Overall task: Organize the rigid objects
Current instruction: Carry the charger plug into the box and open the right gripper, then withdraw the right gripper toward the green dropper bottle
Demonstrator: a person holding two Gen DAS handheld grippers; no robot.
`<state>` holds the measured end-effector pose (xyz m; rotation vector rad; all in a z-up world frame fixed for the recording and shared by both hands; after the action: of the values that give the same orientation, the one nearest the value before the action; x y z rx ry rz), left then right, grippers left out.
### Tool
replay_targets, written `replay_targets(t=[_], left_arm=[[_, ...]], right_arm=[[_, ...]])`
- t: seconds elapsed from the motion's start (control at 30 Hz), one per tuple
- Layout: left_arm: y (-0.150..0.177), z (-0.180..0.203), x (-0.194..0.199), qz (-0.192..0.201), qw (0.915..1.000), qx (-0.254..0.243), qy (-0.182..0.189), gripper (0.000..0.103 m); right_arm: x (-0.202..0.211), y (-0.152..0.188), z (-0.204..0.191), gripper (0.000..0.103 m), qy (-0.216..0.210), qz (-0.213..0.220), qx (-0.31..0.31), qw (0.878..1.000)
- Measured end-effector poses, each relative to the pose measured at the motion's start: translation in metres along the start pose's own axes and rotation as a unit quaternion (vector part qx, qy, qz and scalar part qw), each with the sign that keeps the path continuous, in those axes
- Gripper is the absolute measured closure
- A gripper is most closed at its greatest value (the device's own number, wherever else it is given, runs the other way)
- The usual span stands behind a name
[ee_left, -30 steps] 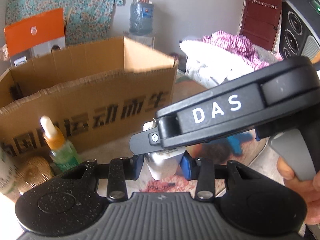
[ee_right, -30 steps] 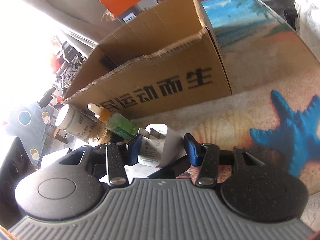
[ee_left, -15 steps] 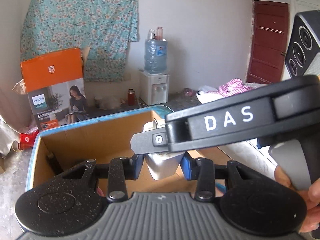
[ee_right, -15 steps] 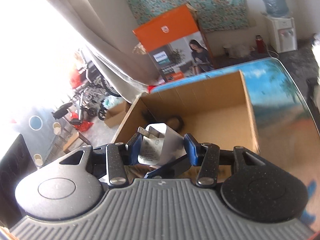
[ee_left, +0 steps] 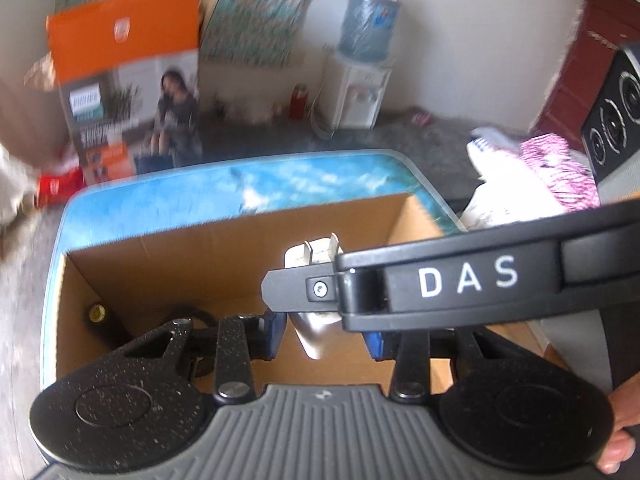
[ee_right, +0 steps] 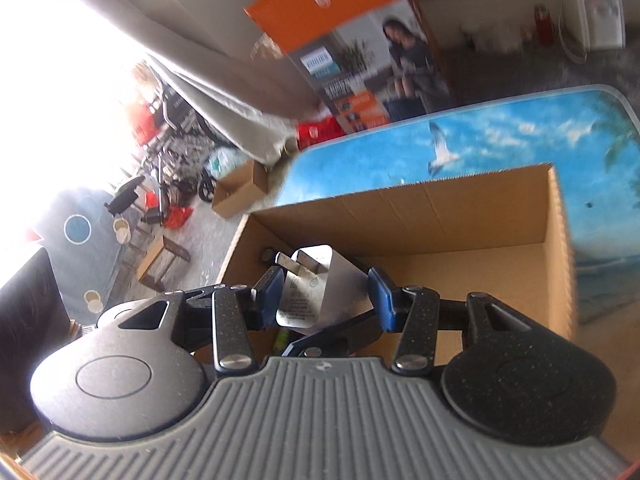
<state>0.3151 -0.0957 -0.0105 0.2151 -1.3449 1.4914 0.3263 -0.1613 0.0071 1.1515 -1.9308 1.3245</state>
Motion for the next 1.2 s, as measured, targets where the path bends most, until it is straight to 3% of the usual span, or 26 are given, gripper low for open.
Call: replay_targets(t=[0.2,0.43,0.8,0.9,1.2], left_arm=[[0.0,-0.037,-0.034,-0.045,0.9974,0.056,-0.011,0.063],[0.003,-0.062,-0.061,-0.077,0.9927,0.088,-0.028,0.063],[0.002,-0.076,-0.076,-0.085,0.9901,0.108,-0.03,0.063],[0.0,-0.073,-0.072,-0.08,0.9907,0.107,-0.028,0.059],[-0.011,-0.044,-0.032,-0.047,0.9955,0.076,-0.032,0.029]], right_arm=[[-0.059,-0.003,0.006,0.058,-0.001,-0.051,-0.011,0.999],[-0.103,-0.007,0.018,0.058,-0.008,-0.081,-0.023,0.996],[-0.138,-0.005,0.03,0.057,-0.008,-0.097,-0.037,0.995],[-0.135,-0.005,0.031,0.053,-0.011,-0.093,-0.044,0.995],[-0.085,-0.01,0.037,0.04,-0.018,-0.053,-0.054,0.997]])
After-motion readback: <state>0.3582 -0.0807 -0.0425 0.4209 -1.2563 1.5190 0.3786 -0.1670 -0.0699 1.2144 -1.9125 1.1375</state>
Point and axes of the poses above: each gripper's, at about its wrist camera, not at the fingertips, and x roughly against the way its jaws point, z to its right, y to its underside, the point moved 8 cm from there along -x, roughly the way its jaws point, and after that the axes turned 14 degrees about y, right-handed, at the moved point
